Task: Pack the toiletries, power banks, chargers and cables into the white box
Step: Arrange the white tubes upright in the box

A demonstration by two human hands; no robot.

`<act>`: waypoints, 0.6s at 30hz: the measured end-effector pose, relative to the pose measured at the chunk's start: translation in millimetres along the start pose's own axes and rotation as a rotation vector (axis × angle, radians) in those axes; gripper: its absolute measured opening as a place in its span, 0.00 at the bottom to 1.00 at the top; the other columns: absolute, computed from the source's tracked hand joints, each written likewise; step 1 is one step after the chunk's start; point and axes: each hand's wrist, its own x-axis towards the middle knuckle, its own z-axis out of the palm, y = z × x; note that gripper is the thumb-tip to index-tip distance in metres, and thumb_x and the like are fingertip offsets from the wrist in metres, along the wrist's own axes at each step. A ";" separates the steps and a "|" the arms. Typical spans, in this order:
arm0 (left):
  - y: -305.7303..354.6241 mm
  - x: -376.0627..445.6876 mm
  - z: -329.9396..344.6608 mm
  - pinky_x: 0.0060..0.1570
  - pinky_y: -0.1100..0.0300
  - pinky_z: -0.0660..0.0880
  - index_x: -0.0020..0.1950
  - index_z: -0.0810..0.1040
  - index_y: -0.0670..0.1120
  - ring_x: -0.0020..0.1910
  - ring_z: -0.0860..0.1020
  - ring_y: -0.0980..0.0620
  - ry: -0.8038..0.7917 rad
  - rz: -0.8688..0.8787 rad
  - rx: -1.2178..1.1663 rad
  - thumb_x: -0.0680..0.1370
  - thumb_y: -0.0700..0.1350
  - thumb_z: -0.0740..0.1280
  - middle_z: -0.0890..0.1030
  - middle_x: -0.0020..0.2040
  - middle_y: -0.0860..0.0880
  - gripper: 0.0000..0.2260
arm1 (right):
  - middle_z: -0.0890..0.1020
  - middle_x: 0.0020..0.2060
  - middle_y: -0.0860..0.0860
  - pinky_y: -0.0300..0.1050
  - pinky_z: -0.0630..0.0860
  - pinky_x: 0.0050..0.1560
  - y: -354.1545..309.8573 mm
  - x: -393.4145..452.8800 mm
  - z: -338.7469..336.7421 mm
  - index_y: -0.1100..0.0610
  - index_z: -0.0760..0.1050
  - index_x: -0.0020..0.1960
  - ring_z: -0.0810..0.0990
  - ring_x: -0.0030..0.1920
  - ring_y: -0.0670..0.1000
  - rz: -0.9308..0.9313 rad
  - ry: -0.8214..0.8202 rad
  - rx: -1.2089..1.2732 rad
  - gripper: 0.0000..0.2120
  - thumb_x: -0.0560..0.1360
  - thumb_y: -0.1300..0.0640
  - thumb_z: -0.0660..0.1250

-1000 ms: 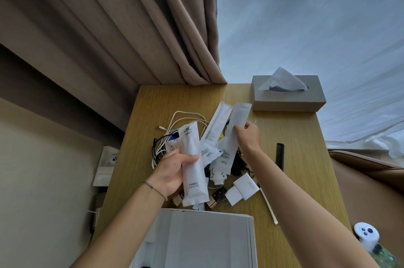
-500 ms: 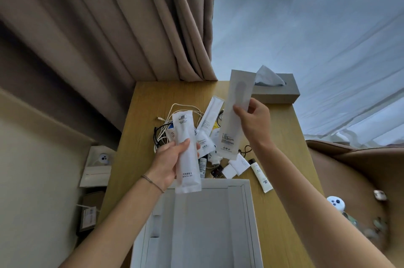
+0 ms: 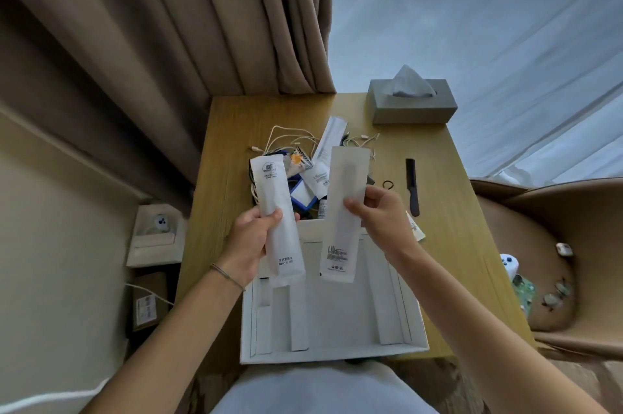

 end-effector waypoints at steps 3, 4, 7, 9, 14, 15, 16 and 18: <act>-6.7 -8.3 -12.7 0.49 0.51 0.79 0.57 0.79 0.49 0.51 0.82 0.49 0.009 -0.009 -0.018 0.82 0.42 0.64 0.87 0.50 0.46 0.07 | 0.86 0.53 0.52 0.56 0.82 0.55 21.9 -14.0 7.7 0.56 0.82 0.58 0.85 0.52 0.52 0.057 -0.051 -0.061 0.11 0.76 0.57 0.72; -8.2 -11.1 -16.4 0.49 0.51 0.79 0.57 0.79 0.50 0.52 0.82 0.49 0.012 -0.010 -0.022 0.82 0.42 0.64 0.87 0.50 0.46 0.07 | 0.86 0.53 0.51 0.55 0.82 0.54 28.2 -17.6 10.4 0.54 0.83 0.57 0.85 0.52 0.51 0.068 -0.068 -0.075 0.09 0.76 0.57 0.72; -12.9 -18.9 -26.1 0.54 0.47 0.79 0.58 0.78 0.50 0.55 0.81 0.46 0.021 -0.019 -0.036 0.82 0.42 0.63 0.86 0.52 0.44 0.08 | 0.87 0.52 0.50 0.54 0.82 0.55 46.8 -25.7 18.7 0.55 0.82 0.59 0.85 0.52 0.51 0.127 -0.110 -0.106 0.12 0.76 0.59 0.72; -16.8 -24.8 -30.9 0.60 0.44 0.77 0.58 0.79 0.49 0.56 0.81 0.45 0.021 -0.019 -0.031 0.82 0.42 0.63 0.86 0.54 0.42 0.08 | 0.87 0.52 0.49 0.54 0.82 0.56 58.7 -29.8 23.0 0.56 0.82 0.61 0.85 0.52 0.51 0.182 -0.129 -0.124 0.13 0.76 0.60 0.72; -26.4 -38.7 -38.9 0.63 0.42 0.75 0.63 0.78 0.46 0.60 0.80 0.42 0.036 -0.021 -0.046 0.82 0.42 0.63 0.85 0.54 0.42 0.10 | 0.85 0.52 0.51 0.54 0.82 0.55 86.5 -31.2 30.0 0.57 0.81 0.61 0.84 0.54 0.52 0.282 -0.176 -0.148 0.14 0.75 0.63 0.72; -27.6 -41.1 -40.4 0.63 0.41 0.75 0.64 0.77 0.47 0.61 0.79 0.42 0.038 -0.022 -0.052 0.82 0.42 0.63 0.85 0.54 0.41 0.11 | 0.85 0.52 0.51 0.53 0.82 0.54 91.2 -29.6 30.8 0.58 0.81 0.61 0.84 0.53 0.53 0.306 -0.191 -0.152 0.15 0.75 0.64 0.72; -28.5 -43.4 -41.9 0.64 0.40 0.74 0.64 0.77 0.46 0.62 0.79 0.41 0.039 -0.022 -0.059 0.82 0.42 0.63 0.85 0.55 0.41 0.11 | 0.85 0.51 0.51 0.50 0.82 0.51 95.7 -27.2 32.0 0.59 0.80 0.61 0.84 0.52 0.52 0.333 -0.210 -0.159 0.15 0.75 0.66 0.71; -30.2 -47.8 -44.5 0.64 0.38 0.73 0.64 0.77 0.47 0.63 0.78 0.40 0.039 -0.018 -0.070 0.82 0.42 0.63 0.85 0.55 0.41 0.11 | 0.85 0.48 0.51 0.44 0.81 0.44 103.7 -22.5 34.6 0.60 0.80 0.61 0.83 0.49 0.52 0.400 -0.239 -0.176 0.16 0.75 0.68 0.70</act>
